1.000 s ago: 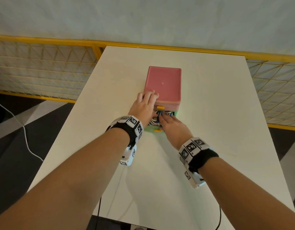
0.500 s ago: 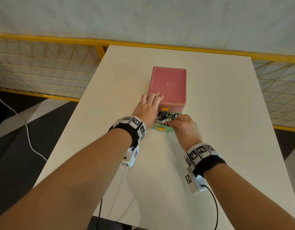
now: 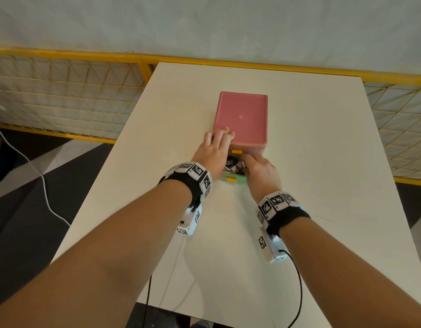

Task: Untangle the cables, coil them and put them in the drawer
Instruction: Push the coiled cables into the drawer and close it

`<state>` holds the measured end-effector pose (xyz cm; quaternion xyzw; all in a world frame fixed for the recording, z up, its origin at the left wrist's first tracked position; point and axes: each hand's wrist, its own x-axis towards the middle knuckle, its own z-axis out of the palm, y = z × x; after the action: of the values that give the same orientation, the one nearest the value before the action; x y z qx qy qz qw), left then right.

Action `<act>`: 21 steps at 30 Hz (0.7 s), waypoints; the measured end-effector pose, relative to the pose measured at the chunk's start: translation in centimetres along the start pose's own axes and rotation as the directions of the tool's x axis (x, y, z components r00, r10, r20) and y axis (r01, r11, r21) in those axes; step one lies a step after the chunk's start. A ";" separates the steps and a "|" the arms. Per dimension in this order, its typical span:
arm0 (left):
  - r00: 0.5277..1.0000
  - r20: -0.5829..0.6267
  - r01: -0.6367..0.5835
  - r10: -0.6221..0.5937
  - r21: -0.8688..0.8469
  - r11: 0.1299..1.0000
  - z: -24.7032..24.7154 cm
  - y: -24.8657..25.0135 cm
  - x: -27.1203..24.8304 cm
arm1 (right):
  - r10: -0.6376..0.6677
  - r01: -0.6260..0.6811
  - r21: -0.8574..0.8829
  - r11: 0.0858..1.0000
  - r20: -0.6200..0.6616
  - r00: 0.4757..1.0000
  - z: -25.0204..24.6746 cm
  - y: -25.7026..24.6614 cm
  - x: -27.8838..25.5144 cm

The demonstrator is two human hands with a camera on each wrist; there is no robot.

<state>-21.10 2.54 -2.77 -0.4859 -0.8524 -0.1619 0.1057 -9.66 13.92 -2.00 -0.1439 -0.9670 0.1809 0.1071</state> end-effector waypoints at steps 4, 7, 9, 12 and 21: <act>1.000 0.008 0.007 -0.007 -0.006 1.000 -0.3 0.2 0.0 | -0.057 0.057 -0.057 0.997 0.007 0.998 1.0 -0.4 -1.8; 0.998 0.065 0.010 -0.010 -0.002 1.000 -0.5 0.2 0.0 | -0.003 0.038 -0.187 0.982 0.184 0.983 1.2 -1.2 -2.7; 0.994 0.101 0.032 -0.031 -0.016 0.999 -0.7 0.4 0.0 | 0.045 0.037 -0.285 0.958 0.274 0.961 1.0 -1.6 -2.4; 0.986 0.157 0.055 -0.051 -0.020 0.998 -1.4 0.9 0.0 | 0.091 0.043 -0.408 0.912 0.303 0.949 0.8 -2.3 -1.6; 0.984 0.169 0.058 -0.055 -0.017 0.998 -1.2 0.9 -0.1 | -0.092 0.103 -0.204 0.974 0.060 0.994 0.8 -0.6 -2.1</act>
<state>-20.27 2.45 -1.57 -0.4746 -0.8699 -0.1326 0.0234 -8.01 12.42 -2.81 -0.1021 -0.9888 0.0774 0.0761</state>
